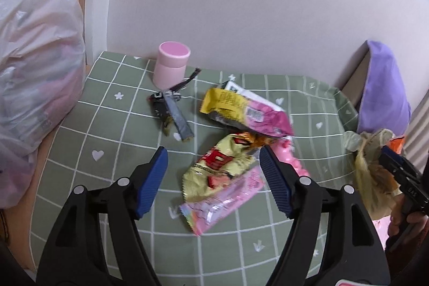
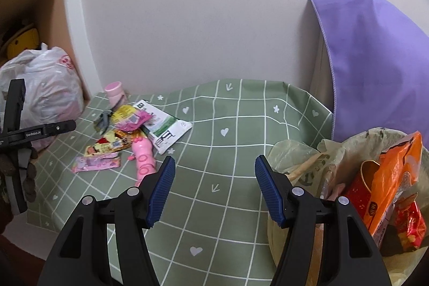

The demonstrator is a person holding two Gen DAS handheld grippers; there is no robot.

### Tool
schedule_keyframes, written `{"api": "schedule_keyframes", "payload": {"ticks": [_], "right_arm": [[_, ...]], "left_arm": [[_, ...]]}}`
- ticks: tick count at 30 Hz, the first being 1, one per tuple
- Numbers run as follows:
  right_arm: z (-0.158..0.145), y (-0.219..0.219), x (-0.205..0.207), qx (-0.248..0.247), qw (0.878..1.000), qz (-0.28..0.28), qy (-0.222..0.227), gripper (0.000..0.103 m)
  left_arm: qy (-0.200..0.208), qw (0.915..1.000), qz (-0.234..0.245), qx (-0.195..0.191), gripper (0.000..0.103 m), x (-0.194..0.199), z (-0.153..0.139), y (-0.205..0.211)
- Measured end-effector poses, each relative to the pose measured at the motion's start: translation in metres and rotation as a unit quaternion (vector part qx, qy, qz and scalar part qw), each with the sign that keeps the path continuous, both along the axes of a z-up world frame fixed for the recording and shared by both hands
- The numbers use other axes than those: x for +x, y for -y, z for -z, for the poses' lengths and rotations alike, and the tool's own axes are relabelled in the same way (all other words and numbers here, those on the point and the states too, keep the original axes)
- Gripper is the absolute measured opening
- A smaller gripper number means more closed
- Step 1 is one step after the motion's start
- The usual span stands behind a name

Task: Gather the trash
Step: 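Move both tools back to the wrappers on the tablecloth, then grasp the black wrapper with the left tool while the right tool grasps the yellow-pink pack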

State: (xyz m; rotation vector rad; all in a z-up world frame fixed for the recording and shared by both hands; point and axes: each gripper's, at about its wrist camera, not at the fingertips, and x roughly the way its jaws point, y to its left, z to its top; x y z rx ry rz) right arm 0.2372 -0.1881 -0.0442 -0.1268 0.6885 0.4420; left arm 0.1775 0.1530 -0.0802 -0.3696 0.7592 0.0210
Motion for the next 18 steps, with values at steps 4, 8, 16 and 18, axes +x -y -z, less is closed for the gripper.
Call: {"api": "schedule_keyframes", "payload": {"ticks": [4,8,16,18], "right_arm": [[0.004,-0.012,0.007,-0.008,1.000,0.004,-0.005,0.059],[0.008,-0.027,0.016,-0.017,1.000,0.000,-0.015,0.059],[0.012,-0.057,0.034,-0.038,0.998,-0.030,-0.029,0.059],[0.011,-0.068,0.040,-0.034,0.998,-0.048,-0.029,0.059]], "left_arm": [[-0.005,0.9998,-0.008,0.020,0.067,0.024,0.005,-0.018],[-0.015,0.9979,-0.028,0.056,0.067,0.057,0.010,-0.034],[-0.078,0.9960,-0.030,0.031,0.038,0.113,0.042,-0.064],[-0.080,0.9963,-0.024,0.017,0.036,0.112,0.045,-0.067]]}}
